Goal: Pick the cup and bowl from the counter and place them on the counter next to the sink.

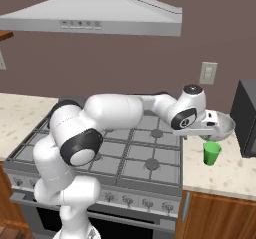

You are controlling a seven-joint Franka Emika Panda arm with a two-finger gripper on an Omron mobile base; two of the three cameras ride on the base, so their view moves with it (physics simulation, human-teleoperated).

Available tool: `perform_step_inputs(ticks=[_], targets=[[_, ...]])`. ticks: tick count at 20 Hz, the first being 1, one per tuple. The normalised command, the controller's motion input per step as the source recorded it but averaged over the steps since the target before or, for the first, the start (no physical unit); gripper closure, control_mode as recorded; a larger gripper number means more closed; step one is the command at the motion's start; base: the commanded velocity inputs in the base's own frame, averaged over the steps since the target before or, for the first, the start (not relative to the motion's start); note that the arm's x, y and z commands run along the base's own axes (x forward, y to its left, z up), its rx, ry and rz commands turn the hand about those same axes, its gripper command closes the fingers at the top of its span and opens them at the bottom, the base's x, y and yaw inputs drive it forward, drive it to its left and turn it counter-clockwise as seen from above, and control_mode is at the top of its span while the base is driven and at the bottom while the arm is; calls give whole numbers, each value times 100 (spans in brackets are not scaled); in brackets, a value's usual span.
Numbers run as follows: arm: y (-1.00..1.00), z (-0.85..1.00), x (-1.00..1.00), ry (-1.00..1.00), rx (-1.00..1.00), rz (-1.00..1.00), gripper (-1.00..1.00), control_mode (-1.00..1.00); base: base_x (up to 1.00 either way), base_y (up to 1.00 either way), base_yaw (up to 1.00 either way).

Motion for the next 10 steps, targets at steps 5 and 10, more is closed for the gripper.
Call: perform_step_inputs(ticks=[5,10], targets=[[-25,-14,7,0,1,0,-100,-100,0,0,0],[-28,-18,0,0,7,0,-100,-100,0,0,0]])
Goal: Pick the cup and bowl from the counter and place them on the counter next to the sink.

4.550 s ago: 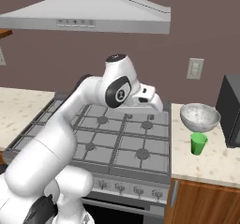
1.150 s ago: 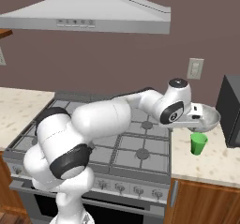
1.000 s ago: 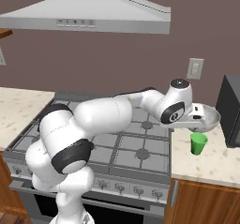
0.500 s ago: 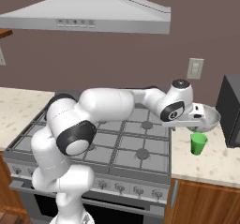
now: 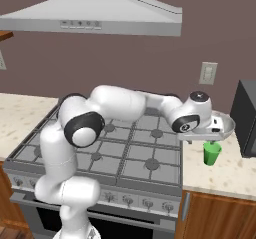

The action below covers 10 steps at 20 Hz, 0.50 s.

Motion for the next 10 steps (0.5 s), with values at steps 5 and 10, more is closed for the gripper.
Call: perform_step_inputs(ticks=[5,10], targets=[[-7,-15,7,0,4,3,-100,-100,0,0,0],[-1,-4,13,0,2,9,-100,-100,0,0,0]])
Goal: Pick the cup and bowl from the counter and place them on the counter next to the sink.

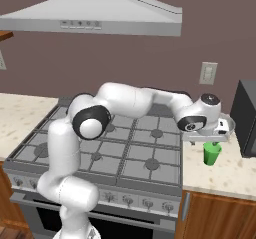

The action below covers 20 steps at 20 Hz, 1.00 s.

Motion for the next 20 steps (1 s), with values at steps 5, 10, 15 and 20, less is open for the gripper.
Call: perform_step_inputs(ticks=[5,10,15,20], targets=[[0,-3,12,1,0,10,-100,-100,0,0,0],[0,-28,10,2,0,7,-100,-100,0,0,0],[0,-34,21,0,0,1,-100,-100,0,0,0],[0,-24,34,1,0,0,-100,-100,0,0,0]])
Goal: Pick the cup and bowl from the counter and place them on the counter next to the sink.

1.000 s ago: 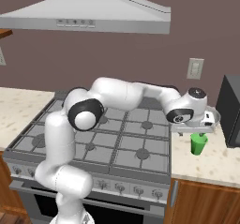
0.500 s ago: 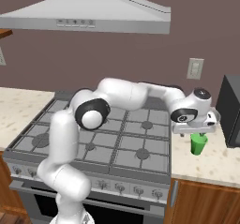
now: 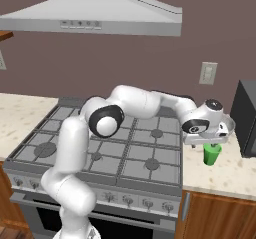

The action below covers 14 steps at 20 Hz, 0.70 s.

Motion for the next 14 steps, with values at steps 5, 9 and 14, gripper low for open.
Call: perform_step_inputs(ticks=[5,9,14], targets=[[0,-33,27,3,0,0,-100,-100,0,0,0],[-8,-33,11,1,0,0,-100,-100,0,0,0],[-20,-22,-17,1,0,-1,-100,-100,0,0,0]])
